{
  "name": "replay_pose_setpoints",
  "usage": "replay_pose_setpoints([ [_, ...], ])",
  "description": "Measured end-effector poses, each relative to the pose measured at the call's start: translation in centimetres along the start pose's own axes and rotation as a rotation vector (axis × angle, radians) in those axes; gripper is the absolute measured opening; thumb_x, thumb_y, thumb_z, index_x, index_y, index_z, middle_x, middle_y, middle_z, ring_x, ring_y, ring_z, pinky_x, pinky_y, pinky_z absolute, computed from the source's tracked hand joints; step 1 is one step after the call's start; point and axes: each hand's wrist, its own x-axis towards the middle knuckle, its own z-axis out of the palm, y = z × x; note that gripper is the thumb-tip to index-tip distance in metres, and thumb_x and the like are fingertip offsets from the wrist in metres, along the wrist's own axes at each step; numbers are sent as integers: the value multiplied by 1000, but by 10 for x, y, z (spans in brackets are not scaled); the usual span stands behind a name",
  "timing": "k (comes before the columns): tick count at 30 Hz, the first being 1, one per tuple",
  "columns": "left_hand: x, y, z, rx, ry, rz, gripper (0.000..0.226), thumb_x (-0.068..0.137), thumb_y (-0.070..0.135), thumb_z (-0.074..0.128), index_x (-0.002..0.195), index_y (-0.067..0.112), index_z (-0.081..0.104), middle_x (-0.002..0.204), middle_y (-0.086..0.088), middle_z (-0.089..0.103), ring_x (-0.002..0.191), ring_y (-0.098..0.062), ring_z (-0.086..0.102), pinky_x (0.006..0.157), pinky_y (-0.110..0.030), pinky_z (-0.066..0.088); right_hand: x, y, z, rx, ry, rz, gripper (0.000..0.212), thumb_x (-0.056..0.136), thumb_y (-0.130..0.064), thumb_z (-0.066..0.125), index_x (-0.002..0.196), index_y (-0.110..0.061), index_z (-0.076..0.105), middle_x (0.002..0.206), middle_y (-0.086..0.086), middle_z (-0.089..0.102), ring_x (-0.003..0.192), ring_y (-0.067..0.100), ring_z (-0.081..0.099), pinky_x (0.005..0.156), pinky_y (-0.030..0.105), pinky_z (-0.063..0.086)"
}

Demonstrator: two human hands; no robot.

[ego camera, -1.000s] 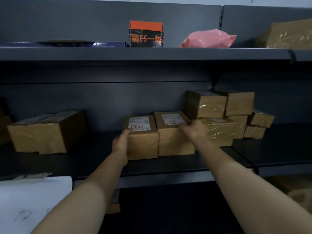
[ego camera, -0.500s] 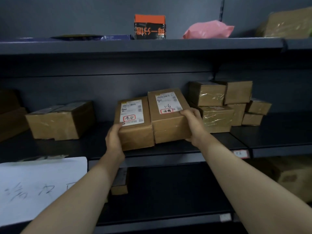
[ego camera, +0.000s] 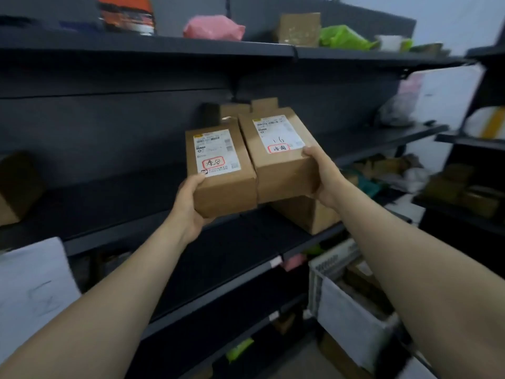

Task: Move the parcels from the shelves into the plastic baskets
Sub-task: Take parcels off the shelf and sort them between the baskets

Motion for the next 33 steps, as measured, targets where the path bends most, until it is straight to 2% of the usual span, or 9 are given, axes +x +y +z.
replay_pose_setpoints([
  [3,-4,-35,59,55,-102,-139,23,88,38,56,109,31,56,103,-2,63,90,-20,59,72,-36,49,-10,13,-74,36,164,49,45,69,-54,66,105,-28,59,110,3,65,100,22,62,93,40,49],
  [10,14,-160,191,175,-251,-469,31,83,43,61,108,29,53,98,-6,60,86,-23,56,73,-37,47,-9,48,-243,47,457,150,45,83,-48,61,119,-22,52,100,6,60,90,23,60,82,40,52],
  [14,30,-243,266,258,-255,-581,40,79,45,64,113,27,54,103,-10,60,88,-27,58,68,-37,49,8,79,-339,22,575,270,29,86,-46,61,101,-22,56,89,4,59,76,20,58,63,31,46],
  [18,53,-310,304,335,-249,-597,42,81,40,65,118,22,57,104,-12,63,84,-27,61,63,-33,50,37,116,-403,44,640,384,42,80,-51,64,111,-24,55,102,6,61,90,24,60,78,37,48],
  [23,101,-353,309,449,-228,-454,43,75,41,65,115,24,63,109,-11,66,93,-30,64,75,-39,52,91,172,-431,123,683,444,43,83,-46,64,116,-20,53,107,8,62,92,27,62,74,39,53],
  [26,137,-363,316,482,-188,-376,33,79,37,63,109,24,63,102,-8,66,90,-28,62,76,-38,50,132,208,-428,92,701,489,76,67,-56,69,130,-19,50,118,10,61,102,33,61,91,51,51],
  [28,164,-373,322,468,-201,-379,25,83,35,62,107,26,63,96,-5,65,86,-25,61,74,-36,49,159,228,-426,28,699,545,96,55,-64,70,138,-22,45,127,8,56,107,33,58,94,50,49],
  [31,204,-397,328,495,-268,-364,25,86,32,61,110,27,63,97,-2,66,86,-22,62,78,-38,50,193,250,-415,-122,665,538,81,79,-54,65,146,-20,35,121,4,51,106,29,55,89,40,48],
  [33,230,-417,332,537,-322,-366,31,84,33,62,114,26,64,104,-4,68,92,-24,63,84,-44,51,214,270,-408,-203,638,557,78,80,-56,64,145,-23,36,120,3,50,115,29,51,96,41,46],
])
